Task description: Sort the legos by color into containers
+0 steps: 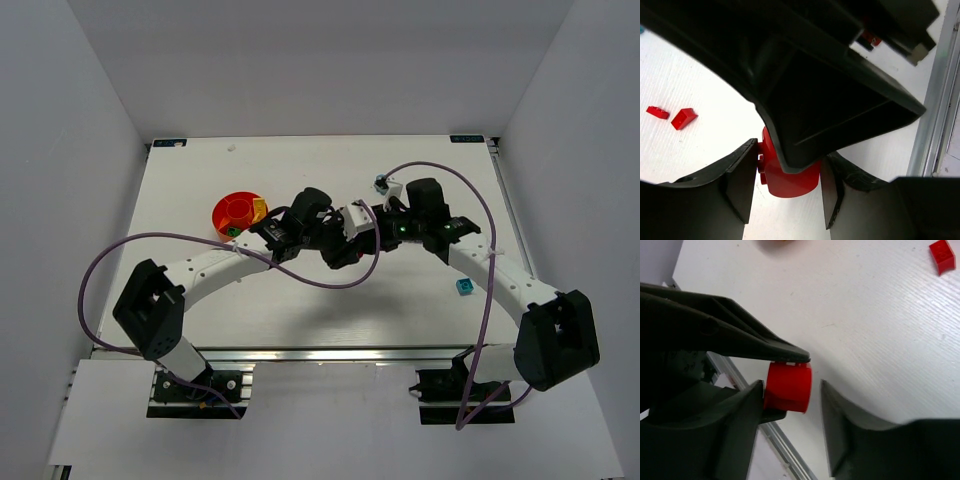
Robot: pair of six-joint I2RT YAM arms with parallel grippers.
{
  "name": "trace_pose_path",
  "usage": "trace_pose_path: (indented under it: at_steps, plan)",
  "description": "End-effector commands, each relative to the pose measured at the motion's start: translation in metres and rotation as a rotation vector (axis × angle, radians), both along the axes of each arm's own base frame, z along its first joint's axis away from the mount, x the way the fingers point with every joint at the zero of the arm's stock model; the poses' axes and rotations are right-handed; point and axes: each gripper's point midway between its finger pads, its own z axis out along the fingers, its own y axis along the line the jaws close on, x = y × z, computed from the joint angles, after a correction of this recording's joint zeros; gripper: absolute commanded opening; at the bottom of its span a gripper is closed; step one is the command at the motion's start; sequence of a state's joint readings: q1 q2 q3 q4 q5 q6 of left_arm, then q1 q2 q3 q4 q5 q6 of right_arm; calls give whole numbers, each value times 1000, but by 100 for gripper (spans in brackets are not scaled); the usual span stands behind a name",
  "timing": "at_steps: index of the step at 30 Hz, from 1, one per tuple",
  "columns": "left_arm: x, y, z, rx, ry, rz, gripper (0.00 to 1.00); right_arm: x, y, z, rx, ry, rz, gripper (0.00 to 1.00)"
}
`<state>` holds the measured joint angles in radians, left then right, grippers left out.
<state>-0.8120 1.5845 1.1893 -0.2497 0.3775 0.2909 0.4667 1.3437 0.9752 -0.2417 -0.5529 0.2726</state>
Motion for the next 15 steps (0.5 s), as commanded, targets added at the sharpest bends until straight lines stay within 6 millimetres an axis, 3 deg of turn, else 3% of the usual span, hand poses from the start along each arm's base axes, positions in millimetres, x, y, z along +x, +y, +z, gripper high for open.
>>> trace_pose_path:
  at_steps: [1, 4, 8, 15]
  plan:
    - [-2, 1, 20, -30, -26, -2, 28, 3, 5, 24, 40, -69, 29, 62]
    - [-6, 7, 20, -26, -29, 5, 25, 2, 5, 30, 61, -80, 42, 89]
    - [-9, 20, 20, -26, -18, 45, 22, 10, -8, 43, 86, -114, 6, 89]
    - [7, 73, 30, -35, -58, 335, 18, 38, -48, 63, 75, -197, -142, 88]
